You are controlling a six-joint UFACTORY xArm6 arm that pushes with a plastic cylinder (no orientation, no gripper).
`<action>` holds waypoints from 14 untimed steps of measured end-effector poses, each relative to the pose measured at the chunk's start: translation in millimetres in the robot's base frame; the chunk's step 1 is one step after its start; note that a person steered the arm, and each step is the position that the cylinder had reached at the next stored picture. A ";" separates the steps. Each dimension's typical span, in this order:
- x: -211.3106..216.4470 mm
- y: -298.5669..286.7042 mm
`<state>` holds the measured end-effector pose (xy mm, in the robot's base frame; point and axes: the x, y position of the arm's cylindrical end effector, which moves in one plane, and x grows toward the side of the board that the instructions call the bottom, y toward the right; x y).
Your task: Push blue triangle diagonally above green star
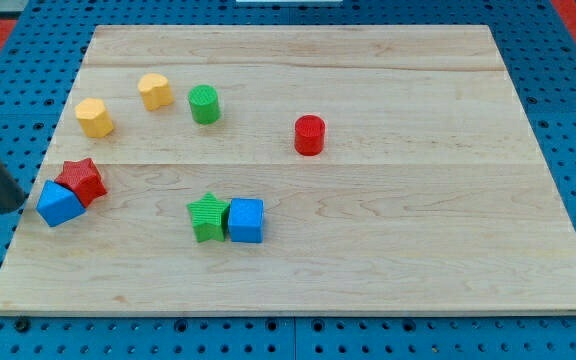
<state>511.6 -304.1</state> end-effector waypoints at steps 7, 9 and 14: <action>-27.7 87.6; 35.7 60.1; -57.0 215.2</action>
<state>454.5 -88.9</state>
